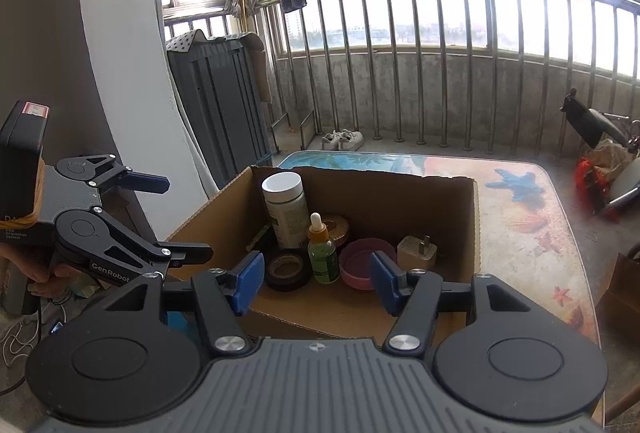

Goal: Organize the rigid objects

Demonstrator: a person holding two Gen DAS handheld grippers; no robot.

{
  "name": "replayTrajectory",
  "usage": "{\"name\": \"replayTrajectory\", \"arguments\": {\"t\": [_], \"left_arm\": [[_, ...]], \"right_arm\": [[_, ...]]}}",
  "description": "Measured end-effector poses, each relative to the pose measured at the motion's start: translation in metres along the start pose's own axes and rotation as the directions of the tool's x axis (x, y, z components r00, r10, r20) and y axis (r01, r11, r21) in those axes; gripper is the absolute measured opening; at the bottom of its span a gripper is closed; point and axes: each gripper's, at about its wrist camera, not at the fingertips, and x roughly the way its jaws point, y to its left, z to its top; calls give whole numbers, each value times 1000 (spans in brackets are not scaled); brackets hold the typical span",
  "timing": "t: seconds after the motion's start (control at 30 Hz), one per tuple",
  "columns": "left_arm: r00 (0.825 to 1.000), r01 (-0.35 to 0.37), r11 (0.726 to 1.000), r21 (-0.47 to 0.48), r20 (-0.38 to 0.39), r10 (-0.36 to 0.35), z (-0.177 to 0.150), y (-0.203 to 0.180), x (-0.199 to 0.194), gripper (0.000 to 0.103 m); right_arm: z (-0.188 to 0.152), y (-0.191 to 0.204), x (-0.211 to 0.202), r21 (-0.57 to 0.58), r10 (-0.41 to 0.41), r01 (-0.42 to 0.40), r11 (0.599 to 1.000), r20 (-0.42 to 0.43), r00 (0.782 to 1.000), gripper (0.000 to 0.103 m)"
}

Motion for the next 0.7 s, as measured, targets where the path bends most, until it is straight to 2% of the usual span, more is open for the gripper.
{"name": "replayTrajectory", "arguments": {"t": [0.7], "left_arm": [[1000,8,1000,-1,1,-8,1,-5,-1,103]], "right_arm": [[-1,4,-1,7,15,-15,1000,0,1000,64]]}}
